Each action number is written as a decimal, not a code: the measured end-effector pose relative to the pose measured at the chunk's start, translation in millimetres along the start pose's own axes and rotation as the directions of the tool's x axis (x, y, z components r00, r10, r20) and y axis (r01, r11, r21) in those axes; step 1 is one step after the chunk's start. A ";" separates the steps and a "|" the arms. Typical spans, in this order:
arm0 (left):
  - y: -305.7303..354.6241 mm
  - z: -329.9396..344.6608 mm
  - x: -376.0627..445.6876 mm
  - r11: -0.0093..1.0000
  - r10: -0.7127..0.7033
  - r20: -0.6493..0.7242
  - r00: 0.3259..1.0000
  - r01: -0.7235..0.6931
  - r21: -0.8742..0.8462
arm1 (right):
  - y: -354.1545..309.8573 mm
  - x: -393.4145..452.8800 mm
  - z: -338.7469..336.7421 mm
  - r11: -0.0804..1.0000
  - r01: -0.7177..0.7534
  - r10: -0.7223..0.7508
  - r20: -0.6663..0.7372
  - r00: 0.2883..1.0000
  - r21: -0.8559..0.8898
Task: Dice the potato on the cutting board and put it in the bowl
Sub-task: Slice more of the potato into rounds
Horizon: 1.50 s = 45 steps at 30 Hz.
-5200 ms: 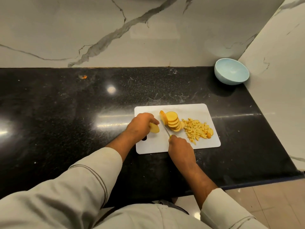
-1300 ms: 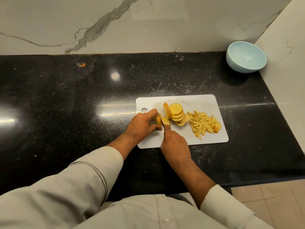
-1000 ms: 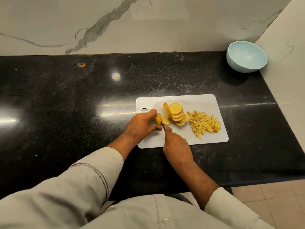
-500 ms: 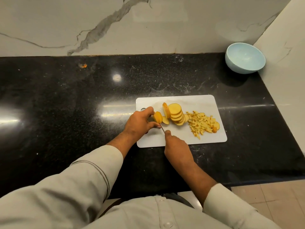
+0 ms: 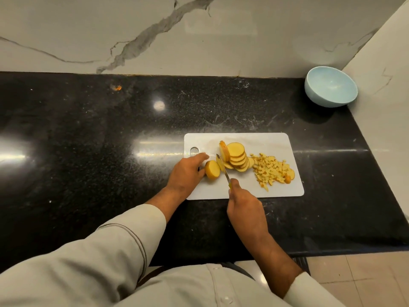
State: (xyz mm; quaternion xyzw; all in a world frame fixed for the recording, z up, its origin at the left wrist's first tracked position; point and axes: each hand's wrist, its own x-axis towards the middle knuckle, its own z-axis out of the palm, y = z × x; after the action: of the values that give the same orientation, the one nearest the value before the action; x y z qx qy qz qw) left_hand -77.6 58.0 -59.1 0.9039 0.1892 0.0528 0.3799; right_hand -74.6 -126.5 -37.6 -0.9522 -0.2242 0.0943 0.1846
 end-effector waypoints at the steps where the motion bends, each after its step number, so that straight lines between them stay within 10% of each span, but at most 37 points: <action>1: 1.3 -0.6 0.3 1.000 0.006 0.021 1.000 -0.007 0.016 | -0.8 1.3 1.9 1.000 -0.003 0.003 0.007 1.000 0.002; 8: 4.0 -23.4 1.7 0.998 0.037 0.292 0.956 -0.053 0.045 | 4.0 4.3 8.1 0.999 -0.042 0.041 0.064 0.997 0.016; 14: 26.7 -1.1 8.0 0.895 -0.016 0.257 0.966 -0.100 0.435 | 6.3 7.6 5.8 0.997 -0.072 0.071 0.066 0.995 0.006; 21: 27.6 3.6 15.0 0.975 -0.152 0.155 0.976 0.122 0.183 | 8.1 8.9 4.3 0.997 -0.079 0.078 0.058 0.995 0.016; 28: 10.3 -3.9 0.2 0.946 -0.033 0.005 0.999 0.033 -0.322 | -1.5 5.1 2.6 0.995 -0.029 0.030 -0.003 1.000 0.090; 45: 5.9 -8.5 2.6 0.998 0.055 -0.008 0.998 -0.055 0.032 | -14.7 5.7 3.4 0.991 0.011 -0.005 -0.046 0.999 0.136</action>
State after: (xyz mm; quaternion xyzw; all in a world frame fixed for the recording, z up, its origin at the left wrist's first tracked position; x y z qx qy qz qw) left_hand -75.5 60.9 -49.0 0.9146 0.1665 0.0641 0.3629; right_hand -76.2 -110.5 -35.5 -0.9384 -0.2168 0.0871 0.2545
